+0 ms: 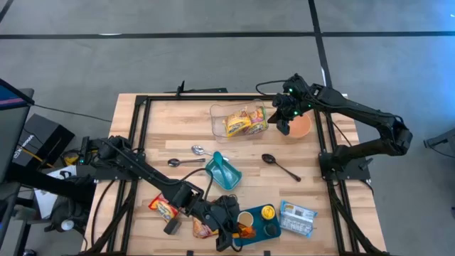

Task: Pick & Place Food Item
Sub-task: Put the orange seasoning pack into the blue bin

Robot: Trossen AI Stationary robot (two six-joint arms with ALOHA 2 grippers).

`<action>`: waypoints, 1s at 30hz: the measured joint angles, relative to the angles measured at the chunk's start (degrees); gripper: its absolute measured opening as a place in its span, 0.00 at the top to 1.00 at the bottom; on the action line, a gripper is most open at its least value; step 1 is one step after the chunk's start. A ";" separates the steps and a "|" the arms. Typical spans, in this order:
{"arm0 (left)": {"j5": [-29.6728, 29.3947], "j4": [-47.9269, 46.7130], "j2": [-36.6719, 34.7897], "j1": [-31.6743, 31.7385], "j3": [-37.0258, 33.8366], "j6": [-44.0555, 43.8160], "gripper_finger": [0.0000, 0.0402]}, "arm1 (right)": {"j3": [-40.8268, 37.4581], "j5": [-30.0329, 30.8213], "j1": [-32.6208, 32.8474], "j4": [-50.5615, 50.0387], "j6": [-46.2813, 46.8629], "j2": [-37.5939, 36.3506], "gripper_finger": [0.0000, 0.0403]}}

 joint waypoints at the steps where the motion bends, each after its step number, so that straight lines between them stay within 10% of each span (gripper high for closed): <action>1: 0.67 0.40 0.24 0.00 -0.28 -0.01 1.00 | 0.00 0.00 -0.02 0.07 0.01 0.00 0.97; 30: 1.20 1.23 8.03 0.98 -0.47 1.83 1.00 | -2.01 0.00 0.00 0.70 0.59 0.04 0.97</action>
